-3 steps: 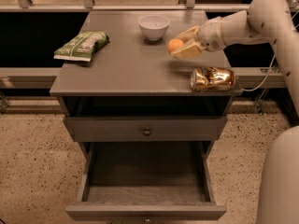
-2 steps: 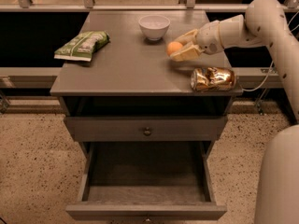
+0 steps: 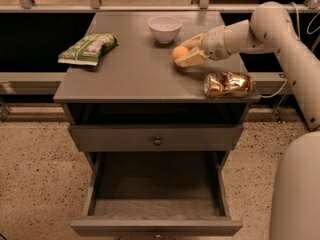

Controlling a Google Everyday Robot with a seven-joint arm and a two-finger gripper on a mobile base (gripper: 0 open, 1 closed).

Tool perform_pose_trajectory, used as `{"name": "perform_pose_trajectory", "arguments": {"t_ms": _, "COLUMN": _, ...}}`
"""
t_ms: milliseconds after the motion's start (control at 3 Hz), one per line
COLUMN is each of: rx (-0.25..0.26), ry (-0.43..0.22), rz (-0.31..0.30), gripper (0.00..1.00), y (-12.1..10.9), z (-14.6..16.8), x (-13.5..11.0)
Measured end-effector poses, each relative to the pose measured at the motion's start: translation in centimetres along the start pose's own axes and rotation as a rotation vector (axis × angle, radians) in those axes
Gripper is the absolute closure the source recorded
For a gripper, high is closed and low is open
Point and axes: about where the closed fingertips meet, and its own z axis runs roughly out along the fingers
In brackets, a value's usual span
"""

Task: Pick orange from middle drawer and place on counter

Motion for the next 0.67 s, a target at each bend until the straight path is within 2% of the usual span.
{"name": "perform_pose_trajectory", "arguments": {"t_ms": 667, "rx": 0.005, "ry": -0.049, "rz": 0.035, "gripper": 1.0, "y": 0.3, "z": 1.67, "x": -0.77}}
